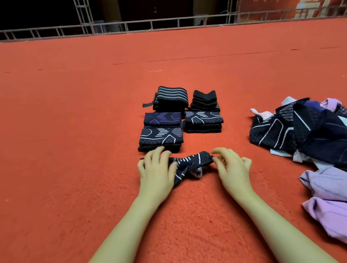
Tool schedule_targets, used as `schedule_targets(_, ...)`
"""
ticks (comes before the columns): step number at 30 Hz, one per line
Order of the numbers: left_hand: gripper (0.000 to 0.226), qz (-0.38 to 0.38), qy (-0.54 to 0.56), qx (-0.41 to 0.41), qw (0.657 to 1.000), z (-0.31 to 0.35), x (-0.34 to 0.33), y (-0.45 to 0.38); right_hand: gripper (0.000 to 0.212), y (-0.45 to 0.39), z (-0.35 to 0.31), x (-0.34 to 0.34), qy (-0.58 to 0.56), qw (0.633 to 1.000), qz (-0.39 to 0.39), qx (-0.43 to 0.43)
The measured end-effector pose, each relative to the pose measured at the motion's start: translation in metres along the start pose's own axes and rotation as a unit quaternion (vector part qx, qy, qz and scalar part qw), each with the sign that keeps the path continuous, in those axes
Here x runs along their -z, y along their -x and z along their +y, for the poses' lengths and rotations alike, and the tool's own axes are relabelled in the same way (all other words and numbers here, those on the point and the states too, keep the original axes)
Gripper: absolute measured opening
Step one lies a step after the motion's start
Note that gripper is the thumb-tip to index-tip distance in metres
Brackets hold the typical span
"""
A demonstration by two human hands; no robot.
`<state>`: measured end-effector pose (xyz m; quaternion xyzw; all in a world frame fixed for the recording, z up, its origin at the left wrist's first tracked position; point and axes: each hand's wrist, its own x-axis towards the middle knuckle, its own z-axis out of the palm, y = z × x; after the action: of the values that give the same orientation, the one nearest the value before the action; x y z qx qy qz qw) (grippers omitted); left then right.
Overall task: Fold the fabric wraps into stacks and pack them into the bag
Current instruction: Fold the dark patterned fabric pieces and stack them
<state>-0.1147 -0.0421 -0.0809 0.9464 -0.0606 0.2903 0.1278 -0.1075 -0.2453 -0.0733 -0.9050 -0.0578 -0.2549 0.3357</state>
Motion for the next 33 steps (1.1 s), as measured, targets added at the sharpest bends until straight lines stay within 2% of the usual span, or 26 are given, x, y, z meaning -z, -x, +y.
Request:
schedule_targets(3,0.043,-0.003,-0.014,-0.103,0.995,0.004,-0.004,0.015,0.012,0.013,-0.005,-0.004,-0.029,0.996,0.036,0.075)
schedule_targets(9,0.029,0.046,0.005,-0.072,0.996,0.001,-0.009,0.019,0.034,0.018,-0.015,-0.018,0.064,0.980,0.001,0.188)
schedule_targets(12,0.028,0.063,0.002,-0.068,0.996,0.005,-0.005,0.020,0.025,0.012,-0.017,-0.024,0.078,0.973,0.007,0.215)
schedule_targets(17,0.025,0.083,-0.001,-0.013,0.996,0.004,-0.001,0.017,0.014,0.008,-0.016,-0.012,0.077,0.951,0.074,0.291)
schedule_targets(19,0.025,0.097,0.006,0.027,0.995,0.001,-0.002,0.017,0.007,0.008,-0.009,-0.004,0.076,0.953,0.102,0.276)
schedule_targets(22,0.026,0.096,0.010,0.064,0.993,0.000,-0.001,0.015,0.007,0.009,0.000,0.007,0.044,0.964,0.132,0.227)
schedule_targets(27,0.023,0.119,0.007,0.026,0.993,0.002,0.008,0.016,0.011,0.008,-0.002,0.017,0.002,0.978,0.134,0.162)
schedule_targets(30,0.016,0.140,0.012,-0.016,0.990,0.000,0.015,0.016,0.012,0.004,-0.008,0.018,0.010,0.985,0.105,0.138)
schedule_targets(33,0.019,0.142,0.003,-0.023,0.990,0.000,0.022,0.014,0.026,0.008,-0.016,0.013,0.030,0.992,0.083,0.094)
